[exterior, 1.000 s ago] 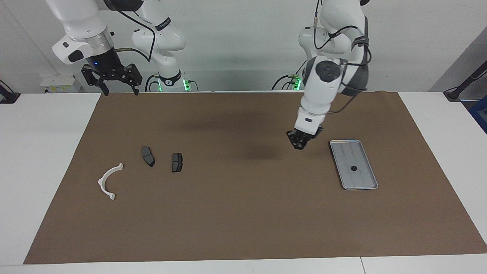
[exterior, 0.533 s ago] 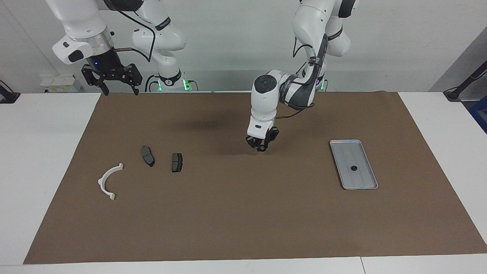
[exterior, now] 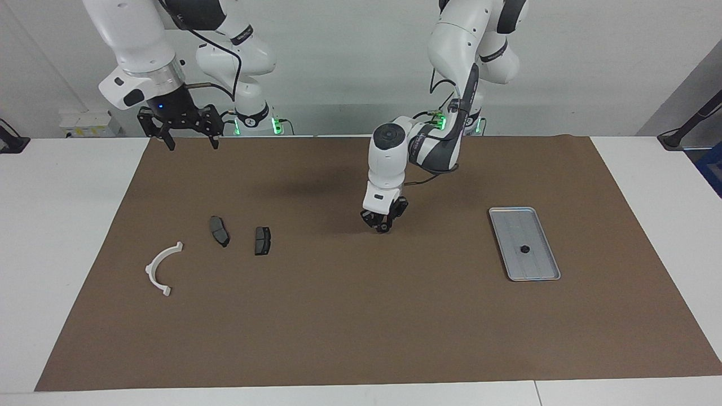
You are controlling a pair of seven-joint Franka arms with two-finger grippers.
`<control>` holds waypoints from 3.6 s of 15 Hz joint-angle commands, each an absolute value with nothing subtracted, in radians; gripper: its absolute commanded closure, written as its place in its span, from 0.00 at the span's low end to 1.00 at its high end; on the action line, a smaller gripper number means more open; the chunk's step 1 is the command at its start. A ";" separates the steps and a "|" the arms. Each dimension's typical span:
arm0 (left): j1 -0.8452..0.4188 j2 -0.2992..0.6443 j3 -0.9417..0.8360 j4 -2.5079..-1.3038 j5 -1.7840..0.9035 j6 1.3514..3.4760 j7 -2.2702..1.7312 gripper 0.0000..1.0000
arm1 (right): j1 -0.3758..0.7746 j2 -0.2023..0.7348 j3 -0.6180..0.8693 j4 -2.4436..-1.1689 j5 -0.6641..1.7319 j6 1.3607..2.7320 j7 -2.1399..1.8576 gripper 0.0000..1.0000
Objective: Place bearing gear from tray to pile
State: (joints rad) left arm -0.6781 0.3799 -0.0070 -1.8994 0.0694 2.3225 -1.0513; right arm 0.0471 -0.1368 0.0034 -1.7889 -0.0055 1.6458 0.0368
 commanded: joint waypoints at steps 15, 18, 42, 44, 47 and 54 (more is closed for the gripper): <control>-0.387 0.187 0.018 -1.934 0.078 2.148 -0.535 0.23 | 0.277 0.084 0.005 -1.919 0.021 2.043 0.489 0.00; -0.214 0.187 0.017 -1.922 0.051 2.166 -0.282 0.23 | 0.345 0.164 0.005 -1.908 0.020 2.126 0.601 0.00; -0.015 0.282 0.021 -2.059 -0.038 2.422 0.097 0.31 | 0.698 0.601 0.005 -1.617 -0.072 2.287 1.213 0.05; -0.017 0.281 0.021 -2.066 -0.038 2.428 0.097 0.39 | 0.709 0.607 0.005 -1.628 -0.072 2.295 1.215 0.05; -0.029 0.281 0.021 -2.068 -0.038 2.433 0.081 0.65 | 0.718 0.606 0.003 -1.617 -0.072 2.257 1.213 0.07; -0.034 0.285 0.020 -2.034 -0.038 2.412 0.057 1.00 | 0.703 0.626 0.005 -1.551 -0.064 2.200 1.212 0.66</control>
